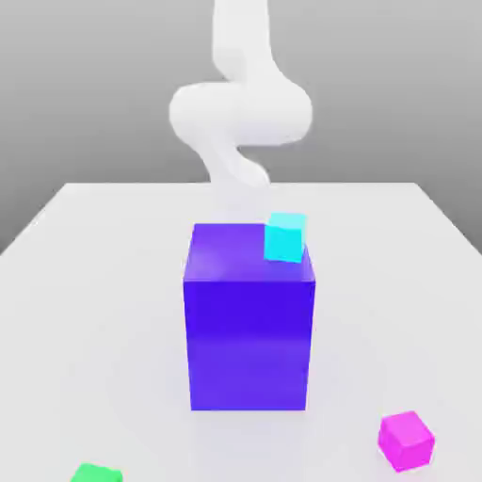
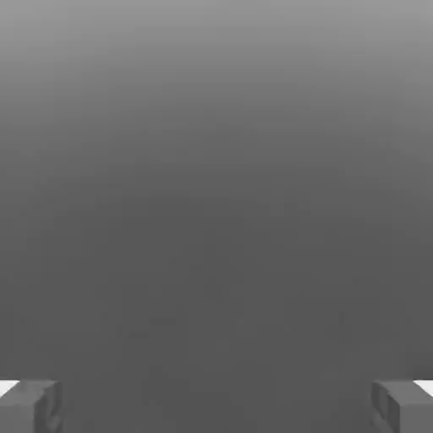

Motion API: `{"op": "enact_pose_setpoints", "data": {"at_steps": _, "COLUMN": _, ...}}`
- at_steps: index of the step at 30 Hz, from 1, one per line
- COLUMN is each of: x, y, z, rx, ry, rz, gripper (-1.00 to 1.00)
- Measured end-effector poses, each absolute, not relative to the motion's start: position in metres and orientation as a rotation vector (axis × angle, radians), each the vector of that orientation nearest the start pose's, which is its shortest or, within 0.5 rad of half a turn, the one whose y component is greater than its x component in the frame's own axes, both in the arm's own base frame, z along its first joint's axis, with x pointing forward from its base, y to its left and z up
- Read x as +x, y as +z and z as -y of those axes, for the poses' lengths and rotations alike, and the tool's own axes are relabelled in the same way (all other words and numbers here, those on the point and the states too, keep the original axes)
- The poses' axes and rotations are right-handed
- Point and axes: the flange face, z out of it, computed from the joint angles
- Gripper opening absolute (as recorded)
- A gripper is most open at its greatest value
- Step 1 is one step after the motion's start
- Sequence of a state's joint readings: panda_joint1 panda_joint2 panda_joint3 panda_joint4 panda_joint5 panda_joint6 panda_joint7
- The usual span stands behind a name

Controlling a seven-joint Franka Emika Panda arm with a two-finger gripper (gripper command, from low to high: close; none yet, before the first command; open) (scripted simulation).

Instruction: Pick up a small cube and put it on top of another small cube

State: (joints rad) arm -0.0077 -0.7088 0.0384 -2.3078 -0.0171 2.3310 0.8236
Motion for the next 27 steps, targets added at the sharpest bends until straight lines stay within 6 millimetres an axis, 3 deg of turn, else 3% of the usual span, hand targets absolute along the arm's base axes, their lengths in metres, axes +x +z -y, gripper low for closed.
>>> {"op": "enact_pose_setpoints", "data": {"at_steps": 7, "x": 0.455, "y": 0.566, "z": -0.064, "rx": -2.702, "ry": -0.783, "rz": -1.031, "gripper": 0.0}}
{"op": "enact_pose_setpoints", "data": {"at_steps": 14, "x": 0.492, "y": 0.442, "z": -0.112, "rx": -2.863, "ry": -0.563, "rz": -0.978, "gripper": 0.0}}
{"op": "enact_pose_setpoints", "data": {"at_steps": 21, "x": 0.49, "y": 0.316, "z": -0.165, "rx": -2.983, "ry": -0.306, "rz": -0.878, "gripper": 0.0}}
{"op": "enact_pose_setpoints", "data": {"at_steps": 27, "x": 0.461, "y": 0.214, "z": -0.202, "rx": -3.035, "ry": -0.059, "rz": -0.804, "gripper": 0.0}}
